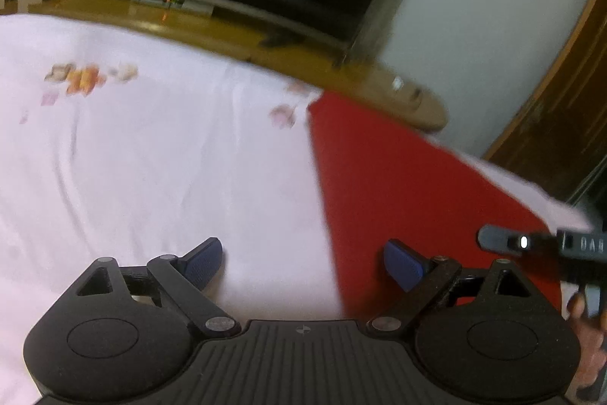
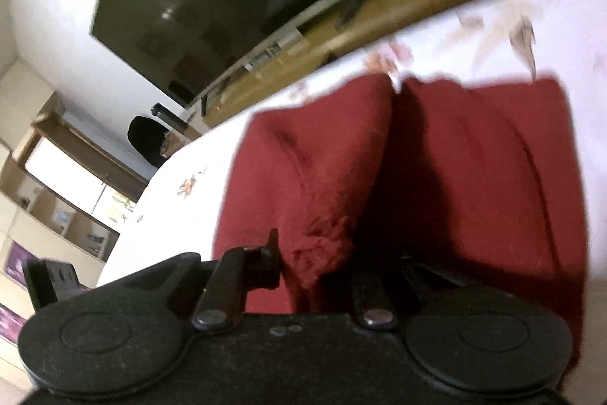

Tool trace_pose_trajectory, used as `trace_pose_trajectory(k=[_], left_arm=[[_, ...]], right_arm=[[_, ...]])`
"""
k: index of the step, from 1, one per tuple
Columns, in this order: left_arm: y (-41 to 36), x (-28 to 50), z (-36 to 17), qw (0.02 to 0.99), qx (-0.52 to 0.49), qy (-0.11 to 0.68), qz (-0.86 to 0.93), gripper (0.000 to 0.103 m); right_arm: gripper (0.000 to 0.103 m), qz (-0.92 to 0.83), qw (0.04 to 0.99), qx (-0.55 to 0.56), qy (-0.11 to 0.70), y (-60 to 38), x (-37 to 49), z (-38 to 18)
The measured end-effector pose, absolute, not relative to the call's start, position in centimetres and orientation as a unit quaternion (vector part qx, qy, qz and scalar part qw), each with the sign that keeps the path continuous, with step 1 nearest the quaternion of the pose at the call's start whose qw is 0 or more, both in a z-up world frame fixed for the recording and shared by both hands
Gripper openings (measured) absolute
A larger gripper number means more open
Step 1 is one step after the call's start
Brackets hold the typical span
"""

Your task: Fold small clothes

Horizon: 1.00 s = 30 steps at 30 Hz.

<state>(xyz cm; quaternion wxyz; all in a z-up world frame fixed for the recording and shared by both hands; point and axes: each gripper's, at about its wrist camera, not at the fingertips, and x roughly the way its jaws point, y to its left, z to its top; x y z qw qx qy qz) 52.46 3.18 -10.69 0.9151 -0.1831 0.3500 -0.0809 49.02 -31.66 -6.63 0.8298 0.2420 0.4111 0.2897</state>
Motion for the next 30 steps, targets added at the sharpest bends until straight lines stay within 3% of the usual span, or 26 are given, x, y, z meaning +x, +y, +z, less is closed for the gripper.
trace_pose_trajectory(k=[3,8,13,15,17,19,21,22,23,24,28,30], left_arm=[[1.6,53.3,-9.3,0.920,-0.166,0.340,-0.100,0.092],[-2.7,56.4,-10.3,0.900,-0.122,0.401,-0.117,0.092],[-4.2,57.2,-11.2,0.892,-0.127,0.417,-0.122,0.093],[-4.1,56.9,-11.1,0.893,-0.124,0.415,-0.122,0.093],[-3.7,56.8,-10.8,0.894,-0.128,0.411,-0.122,0.092],[-3.5,56.5,-10.3,0.905,-0.130,0.386,-0.124,0.092],[-3.3,56.7,-10.0,0.907,-0.139,0.375,-0.133,0.092],[-3.5,57.2,-10.2,0.906,-0.132,0.381,-0.131,0.092],[-3.7,57.6,-10.5,0.904,-0.128,0.387,-0.130,0.092],[-3.8,57.9,-10.9,0.899,-0.132,0.394,-0.134,0.092],[-4.0,58.3,-11.1,0.889,-0.152,0.409,-0.138,0.092],[-5.1,58.0,-10.2,0.895,-0.134,0.397,-0.151,0.087]], right_arm=[[0.015,0.286,0.853,0.212,0.381,-31.9,47.2,-4.3],[0.014,0.268,0.867,0.195,0.373,-34.3,44.7,-2.3],[0.017,0.210,0.841,0.241,0.436,-37.3,46.1,-8.2],[0.026,0.214,0.834,0.296,0.414,-38.6,45.8,-8.4],[0.049,0.205,0.844,0.317,0.382,-39.6,45.2,-8.0],[0.051,0.207,0.841,0.342,0.365,-40.8,45.5,-8.0],[0.049,0.210,0.835,0.367,0.352,-41.9,46.6,-8.2],[0.039,0.208,0.835,0.372,0.349,-42.3,47.0,-8.2],[0.017,0.202,0.837,0.368,0.352,-42.4,47.7,-8.4],[0.010,0.200,0.837,0.357,0.362,-41.8,48.7,-8.6],[0.008,0.213,0.846,0.317,0.372,-40.8,49.5,-8.1],[0.008,0.199,0.865,0.289,0.359,-40.9,48.6,-7.0]])
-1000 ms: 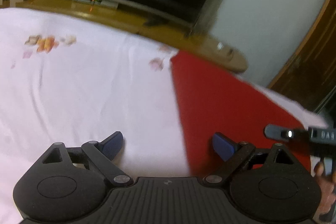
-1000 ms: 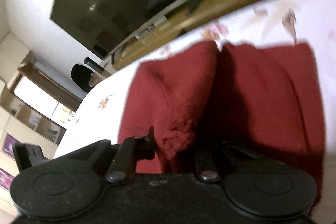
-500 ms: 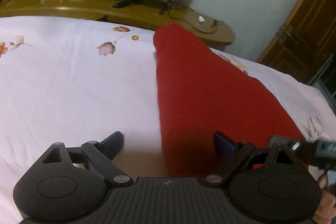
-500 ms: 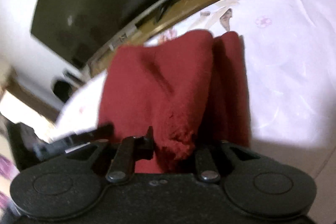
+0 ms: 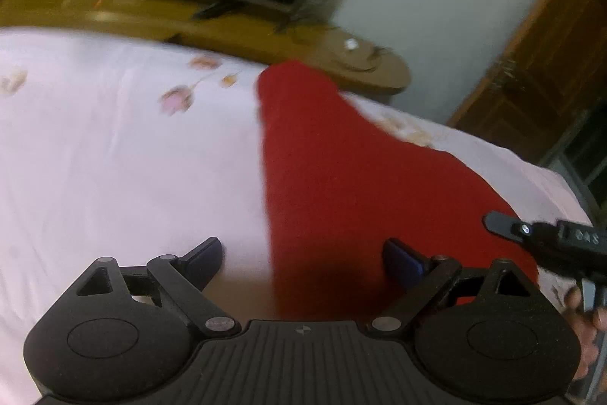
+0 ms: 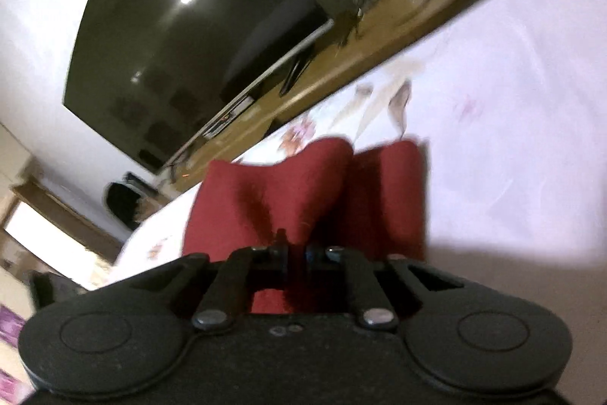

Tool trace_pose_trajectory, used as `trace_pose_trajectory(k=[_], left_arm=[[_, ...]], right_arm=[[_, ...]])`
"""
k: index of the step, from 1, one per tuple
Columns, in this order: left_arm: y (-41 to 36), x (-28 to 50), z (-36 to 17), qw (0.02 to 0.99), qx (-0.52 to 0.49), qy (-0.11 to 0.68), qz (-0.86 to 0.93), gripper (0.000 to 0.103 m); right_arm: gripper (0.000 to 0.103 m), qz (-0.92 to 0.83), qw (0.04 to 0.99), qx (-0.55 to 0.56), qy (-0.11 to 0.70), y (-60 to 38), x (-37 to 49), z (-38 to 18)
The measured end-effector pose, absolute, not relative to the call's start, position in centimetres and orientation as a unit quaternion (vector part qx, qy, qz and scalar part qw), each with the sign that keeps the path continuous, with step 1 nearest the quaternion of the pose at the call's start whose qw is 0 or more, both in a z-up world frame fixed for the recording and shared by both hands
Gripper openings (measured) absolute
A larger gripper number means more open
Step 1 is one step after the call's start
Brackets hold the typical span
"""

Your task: Fold small clothes

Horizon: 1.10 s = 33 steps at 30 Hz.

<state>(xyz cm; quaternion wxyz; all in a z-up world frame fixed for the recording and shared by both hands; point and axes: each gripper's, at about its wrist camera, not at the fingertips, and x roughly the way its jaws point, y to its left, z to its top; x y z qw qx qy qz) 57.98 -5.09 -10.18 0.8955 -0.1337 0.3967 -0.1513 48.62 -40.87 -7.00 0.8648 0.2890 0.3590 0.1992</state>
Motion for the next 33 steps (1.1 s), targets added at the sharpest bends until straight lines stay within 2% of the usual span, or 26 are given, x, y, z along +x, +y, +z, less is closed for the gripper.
trace_pose_trajectory(k=[3,4,5,9,10,12,13,14,16,18,19,21,22,23,27,29,31,33], left_arm=[[-7.2,58.6,-10.2,0.898,-0.088,0.408,-0.142,0.087],[-7.5,58.9,-10.9,0.892,-0.095,0.418,-0.141,0.087],[-7.5,59.1,-11.5,0.888,-0.108,0.424,-0.141,0.093],[-7.0,59.0,-11.5,0.892,-0.114,0.413,-0.146,0.094],[-6.5,58.8,-11.0,0.896,-0.118,0.403,-0.146,0.093],[-5.5,57.9,-9.0,0.917,-0.112,0.352,-0.150,0.093],[-5.4,58.0,-8.3,0.923,-0.107,0.338,-0.151,0.090],[-5.3,58.4,-7.6,0.927,-0.105,0.325,-0.156,0.082],[-5.7,59.5,-6.9,0.929,-0.107,0.304,-0.181,0.080],[-7.1,60.8,-7.1,0.927,-0.095,0.304,-0.198,0.080],[-8.1,62.0,-8.1,0.918,-0.086,0.323,-0.212,0.081],[-10.5,63.7,-10.7,0.906,-0.032,0.378,-0.190,0.090],[-10.9,63.8,-11.3,0.909,-0.021,0.371,-0.189,0.094],[-10.7,63.9,-11.2,0.907,-0.035,0.373,-0.191,0.094],[-8.5,61.9,-9.0,0.909,-0.065,0.360,-0.202,0.094],[-7.2,59.0,-8.1,0.914,-0.072,0.346,-0.200,0.094],[-6.1,56.2,-8.0,0.922,-0.062,0.329,-0.194,0.094],[-5.7,55.2,-9.1,0.918,-0.060,0.348,-0.184,0.094]], right_arm=[[0.007,0.191,0.880,0.263,0.347,-41.9,47.6,-5.8],[0.007,0.185,0.879,0.259,0.356,-42.1,47.8,-6.2],[0.007,0.173,0.875,0.254,0.375,-42.0,48.4,-7.3],[0.008,0.161,0.868,0.263,0.389,-41.7,49.1,-9.0],[0.010,0.161,0.872,0.252,0.388,-41.6,48.9,-8.6],[0.025,0.153,0.886,0.224,0.376,-41.3,48.0,-7.4],[0.029,0.136,0.901,0.206,0.357,-41.3,47.1,-6.5],[0.026,0.128,0.917,0.189,0.328,-41.5,46.2,-5.5],[0.021,0.138,0.926,0.179,0.303,-41.1,46.3,-4.3],[0.022,0.143,0.935,0.139,0.292,-39.4,47.1,-3.8],[0.023,0.145,0.937,0.125,0.291,-38.5,47.7,-3.9],[0.020,0.136,0.933,0.084,0.323,-36.6,49.6,-5.3],[0.014,0.111,0.922,0.048,0.368,-35.5,51.0,-6.7],[0.013,0.102,0.928,0.028,0.358,-35.1,51.2,-7.6],[0.013,0.090,0.927,-0.008,0.363,-34.1,50.5,-6.5],[0.021,0.093,0.935,0.001,0.342,-34.5,49.0,-5.3],[0.022,0.111,0.940,0.017,0.323,-34.9,47.1,-4.2],[0.022,0.136,0.940,0.028,0.311,-34.8,45.3,-3.7]])
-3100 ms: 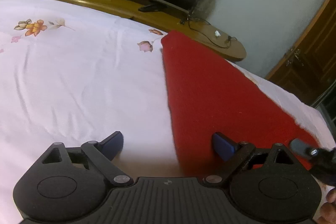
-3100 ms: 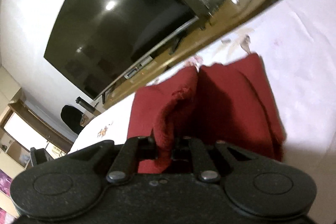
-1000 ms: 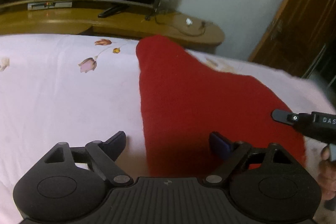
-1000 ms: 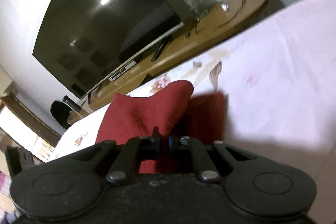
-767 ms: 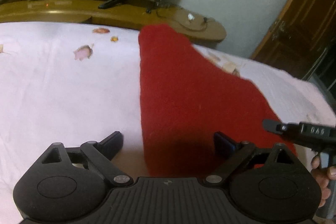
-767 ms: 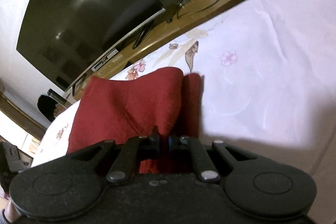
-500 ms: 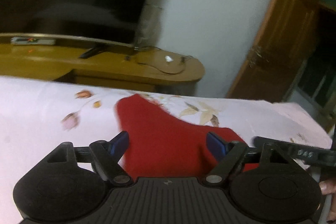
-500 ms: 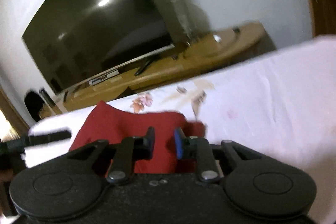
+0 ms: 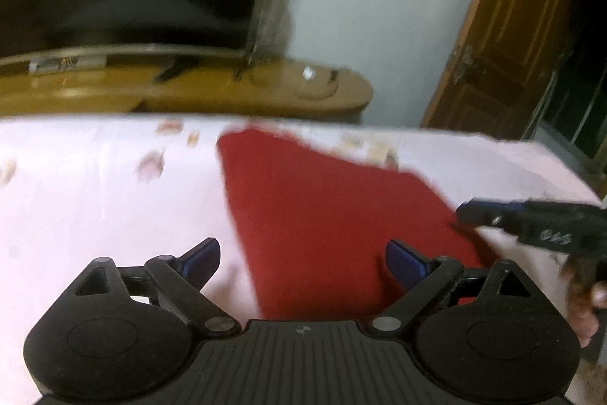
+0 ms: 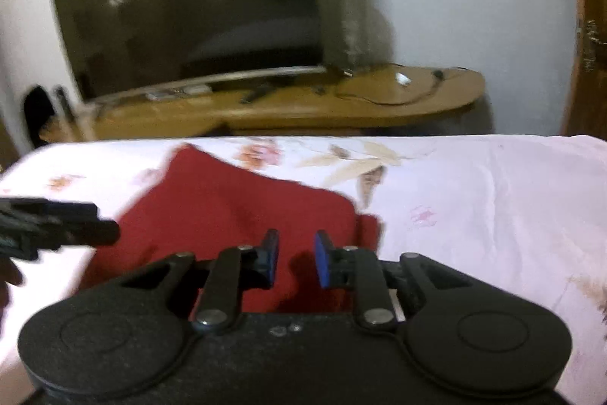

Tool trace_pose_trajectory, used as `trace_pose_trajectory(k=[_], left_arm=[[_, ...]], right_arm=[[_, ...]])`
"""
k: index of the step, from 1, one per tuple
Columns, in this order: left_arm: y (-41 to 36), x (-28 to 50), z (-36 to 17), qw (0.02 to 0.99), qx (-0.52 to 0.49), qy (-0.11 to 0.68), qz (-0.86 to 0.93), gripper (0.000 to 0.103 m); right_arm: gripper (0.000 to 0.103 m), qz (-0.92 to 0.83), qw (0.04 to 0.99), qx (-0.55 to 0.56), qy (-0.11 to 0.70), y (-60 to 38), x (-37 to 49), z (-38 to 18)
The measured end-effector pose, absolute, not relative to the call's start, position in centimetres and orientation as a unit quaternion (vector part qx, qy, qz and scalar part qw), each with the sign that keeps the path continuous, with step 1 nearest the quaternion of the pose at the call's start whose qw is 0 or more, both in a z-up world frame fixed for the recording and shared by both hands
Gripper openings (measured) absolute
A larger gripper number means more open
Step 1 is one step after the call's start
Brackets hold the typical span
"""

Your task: Fold small clothes

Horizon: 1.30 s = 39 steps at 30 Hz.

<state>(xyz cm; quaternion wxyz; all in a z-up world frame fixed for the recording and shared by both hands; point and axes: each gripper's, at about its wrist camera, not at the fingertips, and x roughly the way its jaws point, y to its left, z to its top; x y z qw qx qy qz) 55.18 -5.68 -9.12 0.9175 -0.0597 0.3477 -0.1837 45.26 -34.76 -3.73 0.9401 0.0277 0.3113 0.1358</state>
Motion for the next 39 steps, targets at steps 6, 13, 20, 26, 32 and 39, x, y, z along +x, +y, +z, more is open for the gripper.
trace_pose_trajectory(k=[6,13,20,26,32,39], left_arm=[[-6.3,56.2,-12.1,0.901,-0.067,0.397,-0.163,0.100],[-4.9,50.9,-9.6,0.910,-0.049,0.376,-0.170,0.097],[-5.7,48.9,-11.9,0.907,-0.034,0.389,-0.159,0.097],[-5.7,48.7,-11.6,0.906,-0.031,0.393,-0.156,0.097],[-5.7,47.7,-10.1,0.913,-0.049,0.369,-0.166,0.097],[-7.2,47.4,-11.5,0.900,-0.019,0.396,-0.182,0.097]], right_arm=[[0.022,0.095,0.929,-0.011,0.358,-33.1,45.6,-7.0],[0.025,0.109,0.935,0.002,0.337,-33.2,42.5,-4.1],[0.024,0.134,0.924,-0.034,0.355,-32.7,39.4,-7.8],[0.026,0.125,0.926,-0.026,0.355,-32.4,39.9,-7.7],[0.027,0.124,0.935,-0.019,0.332,-32.5,38.0,-5.9],[0.031,0.117,0.926,-0.041,0.357,-31.9,38.1,-8.0]])
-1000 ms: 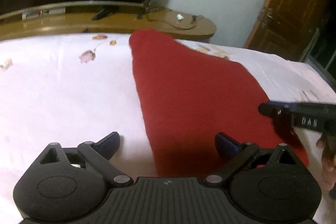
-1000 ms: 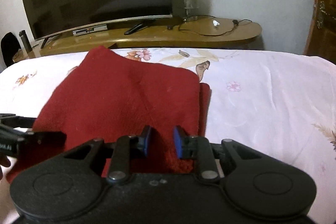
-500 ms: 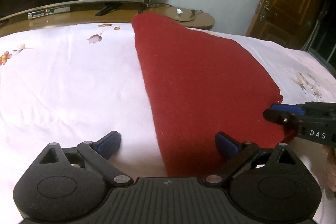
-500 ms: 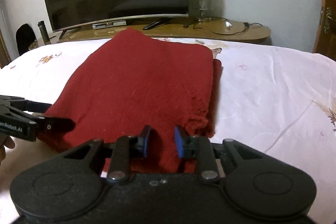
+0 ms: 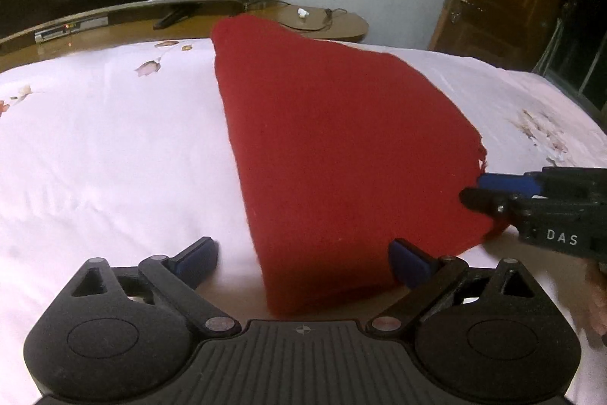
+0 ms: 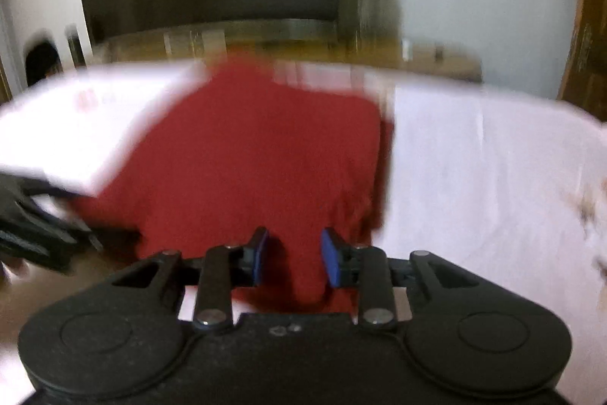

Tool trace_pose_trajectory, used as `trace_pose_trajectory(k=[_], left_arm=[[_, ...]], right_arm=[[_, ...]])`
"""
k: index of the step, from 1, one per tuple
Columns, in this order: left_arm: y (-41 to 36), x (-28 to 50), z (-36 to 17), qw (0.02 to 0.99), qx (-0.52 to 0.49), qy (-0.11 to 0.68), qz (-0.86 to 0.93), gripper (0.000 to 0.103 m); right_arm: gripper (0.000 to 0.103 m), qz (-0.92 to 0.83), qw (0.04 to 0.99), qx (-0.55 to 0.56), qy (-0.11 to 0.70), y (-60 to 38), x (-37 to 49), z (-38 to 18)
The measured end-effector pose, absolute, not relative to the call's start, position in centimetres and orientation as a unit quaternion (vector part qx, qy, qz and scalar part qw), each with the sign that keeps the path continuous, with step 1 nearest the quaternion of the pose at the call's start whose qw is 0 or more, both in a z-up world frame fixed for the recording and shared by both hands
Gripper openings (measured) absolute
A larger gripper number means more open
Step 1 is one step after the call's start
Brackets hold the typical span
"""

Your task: Fold small clothes

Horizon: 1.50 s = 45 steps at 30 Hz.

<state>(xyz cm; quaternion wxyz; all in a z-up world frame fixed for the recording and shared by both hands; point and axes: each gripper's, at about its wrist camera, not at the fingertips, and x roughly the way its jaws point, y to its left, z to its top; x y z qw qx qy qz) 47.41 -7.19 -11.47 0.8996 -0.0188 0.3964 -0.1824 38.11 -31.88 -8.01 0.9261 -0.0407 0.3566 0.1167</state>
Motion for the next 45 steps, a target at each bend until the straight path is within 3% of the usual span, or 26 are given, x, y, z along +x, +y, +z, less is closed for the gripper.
trace_pose_trajectory(k=[1,3,5,6,8,9,15,19,21,22,23,25,31,38,45], left_arm=[[-6.7,47.4,-10.9,0.902,-0.032,0.387,-0.188,0.097],[-5.4,47.7,-9.9,0.907,-0.065,0.365,-0.201,0.097],[-4.2,49.1,-9.6,0.900,-0.099,0.366,-0.215,0.097],[-3.7,50.2,-9.7,0.895,-0.111,0.373,-0.217,0.097],[-2.9,52.3,-10.3,0.882,-0.138,0.391,-0.224,0.097],[-2.3,53.6,-10.9,0.872,-0.163,0.404,-0.224,0.097],[-0.8,57.1,-13.6,0.825,-0.266,0.430,-0.254,0.097],[-2.1,59.1,-13.8,0.824,-0.257,0.431,-0.263,0.095],[-3.2,59.9,-13.3,0.832,-0.236,0.430,-0.261,0.089],[-3.7,60.0,-13.1,0.839,-0.218,0.428,-0.254,0.078],[-4.3,60.0,-12.8,0.848,-0.196,0.425,-0.247,0.073],[-5.7,59.6,-12.4,0.863,-0.156,0.416,-0.240,0.069],[-7.9,57.3,-10.8,0.897,-0.094,0.371,-0.223,0.054],[-5.5,55.2,-7.9,0.903,-0.110,0.339,-0.242,0.050],[3.0,51.6,-3.5,0.916,-0.112,0.320,-0.216,0.050]], right_arm=[[0.031,0.121,0.928,-0.041,0.351,-32.0,38.0,-7.8],[0.048,0.125,0.928,-0.016,0.351,-32.8,38.0,-6.5],[0.085,0.127,0.938,0.030,0.320,-34.7,38.1,-5.4],[0.084,0.126,0.939,0.057,0.315,-35.7,38.5,-5.1],[0.070,0.126,0.925,0.129,0.334,-38.2,40.8,-5.3],[0.068,0.127,0.914,0.168,0.348,-39.4,42.1,-5.7],[0.068,0.142,0.847,0.297,0.418,-43.7,47.8,-10.0],[0.071,0.191,0.830,0.309,0.424,-42.7,49.9,-10.9],[0.063,0.206,0.829,0.298,0.426,-41.9,50.8,-10.9],[0.054,0.208,0.828,0.291,0.432,-41.5,51.3,-11.0],[0.049,0.210,0.828,0.287,0.434,-41.1,51.6,-11.0],[0.040,0.215,0.834,0.273,0.428,-40.4,51.7,-11.1],[0.033,0.203,0.854,0.265,0.398,-40.2,50.1,-10.9],[0.030,0.199,0.879,0.237,0.364,-38.4,47.2,-6.5],[0.030,0.233,0.882,0.220,0.345,-32.2,45.4,-1.8]])
